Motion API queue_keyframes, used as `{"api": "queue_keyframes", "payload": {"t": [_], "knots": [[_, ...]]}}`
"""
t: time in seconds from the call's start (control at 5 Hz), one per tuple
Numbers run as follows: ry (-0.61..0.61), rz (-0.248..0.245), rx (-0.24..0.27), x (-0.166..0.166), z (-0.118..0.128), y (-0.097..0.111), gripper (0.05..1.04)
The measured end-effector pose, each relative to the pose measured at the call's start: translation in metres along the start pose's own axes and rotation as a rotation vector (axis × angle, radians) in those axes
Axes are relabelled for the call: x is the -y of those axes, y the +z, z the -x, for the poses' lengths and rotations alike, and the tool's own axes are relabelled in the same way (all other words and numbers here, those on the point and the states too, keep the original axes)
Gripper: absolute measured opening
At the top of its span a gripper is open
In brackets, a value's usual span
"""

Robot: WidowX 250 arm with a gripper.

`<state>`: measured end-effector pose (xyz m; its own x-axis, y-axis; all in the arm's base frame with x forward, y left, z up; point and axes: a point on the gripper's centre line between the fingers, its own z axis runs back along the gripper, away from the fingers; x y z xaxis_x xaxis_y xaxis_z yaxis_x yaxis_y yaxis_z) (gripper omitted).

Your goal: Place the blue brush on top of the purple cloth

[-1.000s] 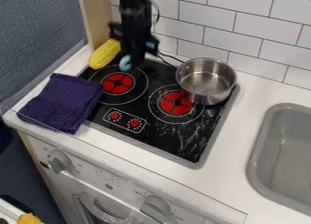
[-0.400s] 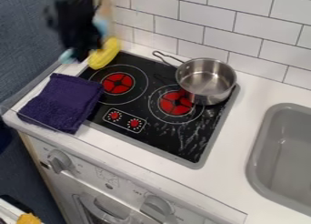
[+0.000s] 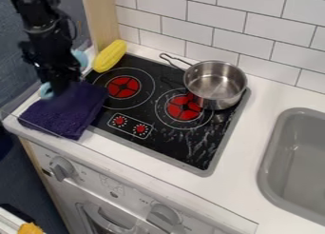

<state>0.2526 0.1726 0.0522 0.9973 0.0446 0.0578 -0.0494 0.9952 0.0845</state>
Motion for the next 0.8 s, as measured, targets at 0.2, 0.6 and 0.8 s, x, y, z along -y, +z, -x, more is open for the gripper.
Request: {"api": "queue_keyframes", "payload": {"t": [0.2, 0.6, 0.8], "knots": [[0.004, 0.018, -0.006, 0.0, 0.0, -0.002, 0.307], [-0.041, 0.075, 0.078, 0.017, -0.004, 0.032, 0.91], [-0.064, 0.11, 0.114, 0.032, -0.007, 0.05, 1.01]]}}
